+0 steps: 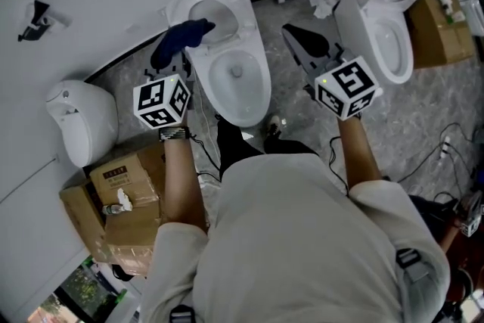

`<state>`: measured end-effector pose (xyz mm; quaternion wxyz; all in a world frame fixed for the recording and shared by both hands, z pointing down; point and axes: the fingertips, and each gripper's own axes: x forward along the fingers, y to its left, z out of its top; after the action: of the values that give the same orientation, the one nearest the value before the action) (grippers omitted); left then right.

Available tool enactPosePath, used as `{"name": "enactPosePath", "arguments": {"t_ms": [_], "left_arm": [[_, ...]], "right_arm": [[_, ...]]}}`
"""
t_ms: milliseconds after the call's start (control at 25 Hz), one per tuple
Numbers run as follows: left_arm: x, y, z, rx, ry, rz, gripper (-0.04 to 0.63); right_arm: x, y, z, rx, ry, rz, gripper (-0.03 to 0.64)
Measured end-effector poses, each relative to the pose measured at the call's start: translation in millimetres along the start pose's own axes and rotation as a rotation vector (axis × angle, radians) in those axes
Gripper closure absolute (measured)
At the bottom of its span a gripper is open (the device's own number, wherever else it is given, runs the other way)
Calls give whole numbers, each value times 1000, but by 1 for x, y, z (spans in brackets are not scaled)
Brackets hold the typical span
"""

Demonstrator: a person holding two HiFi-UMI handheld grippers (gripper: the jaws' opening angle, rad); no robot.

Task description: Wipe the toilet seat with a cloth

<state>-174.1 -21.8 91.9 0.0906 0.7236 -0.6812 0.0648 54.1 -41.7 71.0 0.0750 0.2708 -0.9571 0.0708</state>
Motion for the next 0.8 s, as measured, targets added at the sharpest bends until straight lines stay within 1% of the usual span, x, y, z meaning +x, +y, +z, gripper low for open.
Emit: {"name": "enactPosePath", "arguments": {"t_ms": [160, 320, 440, 600, 800], "left_arm": [[37, 22, -17, -45, 42, -5, 561], [76, 44, -28, -51, 62, -32, 560], [101, 58, -45, -61, 97, -23, 554], [136, 71, -71, -138, 143, -42, 554], [170, 90, -100, -166, 208, -32, 554]], "right_arm": [[21, -13, -5, 23, -4, -44, 589], [53, -15, -5, 51, -3, -31, 589], [69, -16, -8, 60, 5, -43, 589], [86, -25, -17, 99, 22, -69, 589], [101, -31, -34, 140, 48, -88, 589]]}}
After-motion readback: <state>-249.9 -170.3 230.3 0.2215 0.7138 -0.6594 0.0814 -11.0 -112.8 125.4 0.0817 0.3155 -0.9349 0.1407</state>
